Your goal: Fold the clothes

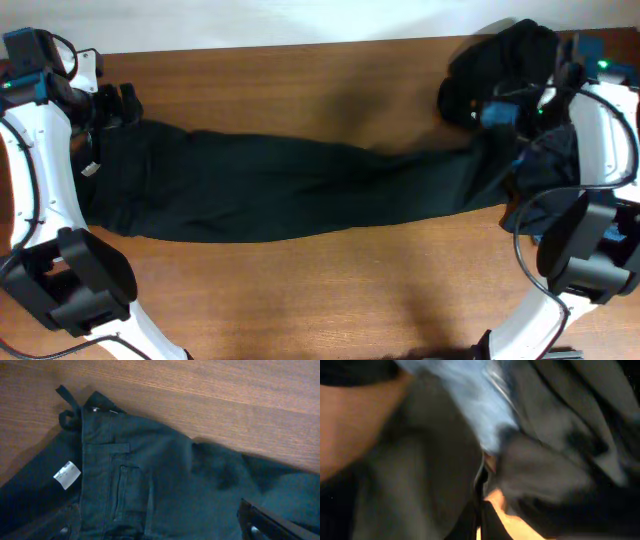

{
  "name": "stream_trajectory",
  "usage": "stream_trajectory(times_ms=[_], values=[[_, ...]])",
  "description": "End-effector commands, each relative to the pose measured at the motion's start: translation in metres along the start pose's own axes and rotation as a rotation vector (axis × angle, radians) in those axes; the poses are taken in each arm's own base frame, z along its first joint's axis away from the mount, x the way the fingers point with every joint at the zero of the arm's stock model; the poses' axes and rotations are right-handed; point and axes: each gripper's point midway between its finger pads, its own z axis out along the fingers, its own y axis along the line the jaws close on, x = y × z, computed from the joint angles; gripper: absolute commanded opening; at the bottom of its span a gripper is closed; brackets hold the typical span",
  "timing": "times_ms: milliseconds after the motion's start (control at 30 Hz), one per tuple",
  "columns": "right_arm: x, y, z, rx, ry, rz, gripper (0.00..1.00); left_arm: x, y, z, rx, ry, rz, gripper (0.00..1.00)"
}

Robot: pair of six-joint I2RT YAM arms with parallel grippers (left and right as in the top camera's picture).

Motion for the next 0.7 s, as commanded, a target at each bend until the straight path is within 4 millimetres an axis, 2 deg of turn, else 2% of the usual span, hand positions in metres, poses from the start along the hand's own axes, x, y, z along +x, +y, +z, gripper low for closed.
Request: stream_trajectory(times_ms=[0, 133, 267, 333, 400, 433, 533, 600, 667], values=[[0.019, -0.033, 0.011, 0.07, 0.085, 0.127, 0.04, -0.007, 0.001, -0.014, -0.013, -0.035, 0.023, 0.99], [0.039, -0.038, 0.026, 0.068, 0.162, 0.144, 0.04, -0.007, 0.001, -0.014, -0.013, -0.035, 0.023, 0.99], [0.047, -0.035, 0.035, 0.072, 0.184, 0.135, 0.05, -0.008, 0.001, -0.014, -0.013, -0.037, 0.024, 0.99], [0.048, -0.032, 0.035, 0.072, 0.184, 0.126, 0.2, -0.008, 0.002, -0.014, -0.014, -0.037, 0.024, 0.99], [0.045, -0.028, 0.034, 0.064, 0.172, 0.117, 0.49, -0.008, 0.002, -0.014, -0.014, -0.037, 0.024, 0.99], [0.044, -0.026, 0.034, 0.061, 0.167, 0.112, 0.59, -0.008, 0.002, -0.014, -0.017, -0.037, 0.023, 0.99], [0.037, -0.016, 0.028, 0.041, 0.14, 0.076, 0.74, -0.006, 0.006, -0.013, -0.039, -0.029, 0.022, 0.99], [0.03, -0.01, 0.02, 0.031, 0.114, 0.054, 0.89, -0.002, 0.006, -0.011, -0.037, -0.014, 0.02, 0.99], [0.023, -0.005, 0.013, 0.024, 0.088, 0.039, 0.96, 0.003, 0.006, -0.009, -0.034, 0.011, 0.015, 0.99]])
